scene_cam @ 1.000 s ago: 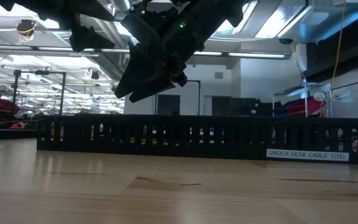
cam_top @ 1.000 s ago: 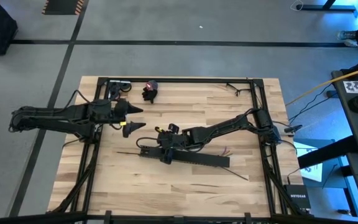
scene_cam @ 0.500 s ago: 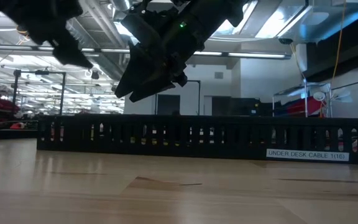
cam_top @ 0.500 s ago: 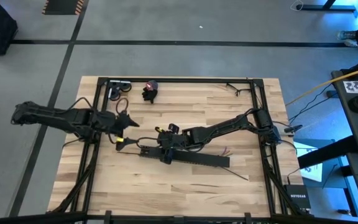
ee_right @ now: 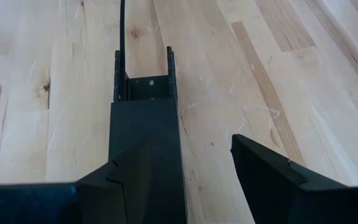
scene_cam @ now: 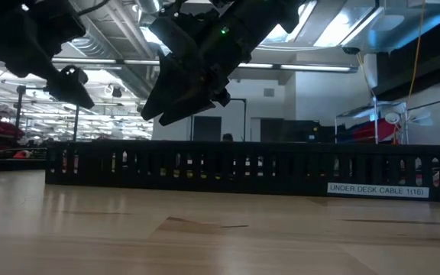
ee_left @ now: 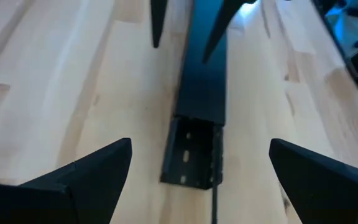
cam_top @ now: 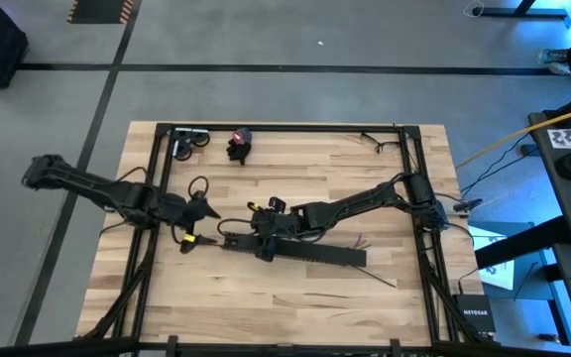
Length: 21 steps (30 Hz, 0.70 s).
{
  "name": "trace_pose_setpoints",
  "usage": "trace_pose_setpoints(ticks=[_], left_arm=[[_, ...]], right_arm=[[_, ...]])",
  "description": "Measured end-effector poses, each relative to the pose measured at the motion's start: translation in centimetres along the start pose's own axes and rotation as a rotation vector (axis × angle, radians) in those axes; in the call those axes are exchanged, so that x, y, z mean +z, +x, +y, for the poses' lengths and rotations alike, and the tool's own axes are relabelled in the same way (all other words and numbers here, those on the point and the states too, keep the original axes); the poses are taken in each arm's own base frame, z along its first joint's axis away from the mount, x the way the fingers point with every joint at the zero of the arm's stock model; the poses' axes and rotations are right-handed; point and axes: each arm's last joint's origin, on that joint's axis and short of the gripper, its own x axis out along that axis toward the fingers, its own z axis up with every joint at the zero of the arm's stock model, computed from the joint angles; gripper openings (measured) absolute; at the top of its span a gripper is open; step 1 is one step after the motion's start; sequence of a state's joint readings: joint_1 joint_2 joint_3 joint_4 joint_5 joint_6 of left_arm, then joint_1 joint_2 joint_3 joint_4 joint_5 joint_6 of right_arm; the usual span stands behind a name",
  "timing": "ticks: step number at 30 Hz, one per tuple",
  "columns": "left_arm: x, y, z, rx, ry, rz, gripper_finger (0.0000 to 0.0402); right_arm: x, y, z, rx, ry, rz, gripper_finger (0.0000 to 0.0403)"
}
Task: Ziptie cables
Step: Close the black cable duct with the cable duct cover
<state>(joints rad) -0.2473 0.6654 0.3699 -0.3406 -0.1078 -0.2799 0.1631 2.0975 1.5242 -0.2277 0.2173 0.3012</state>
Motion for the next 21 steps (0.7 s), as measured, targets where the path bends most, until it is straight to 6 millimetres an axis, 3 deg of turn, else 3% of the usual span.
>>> trace_pose_setpoints(ticks=[7, 21], left_arm=[[-2.5, 1.7, 0.0, 0.017, 0.03, -0.019, 0.0375], [-5.1, 3.9, 0.0, 0.0, 0.126, -0.039, 0.0375]], right_arm=[[0.0, 0.0, 0.0, 0.0, 0.0, 0.0, 0.0209], [0.0, 0.0, 0.0, 0.0, 0.0, 0.0, 0.0209]])
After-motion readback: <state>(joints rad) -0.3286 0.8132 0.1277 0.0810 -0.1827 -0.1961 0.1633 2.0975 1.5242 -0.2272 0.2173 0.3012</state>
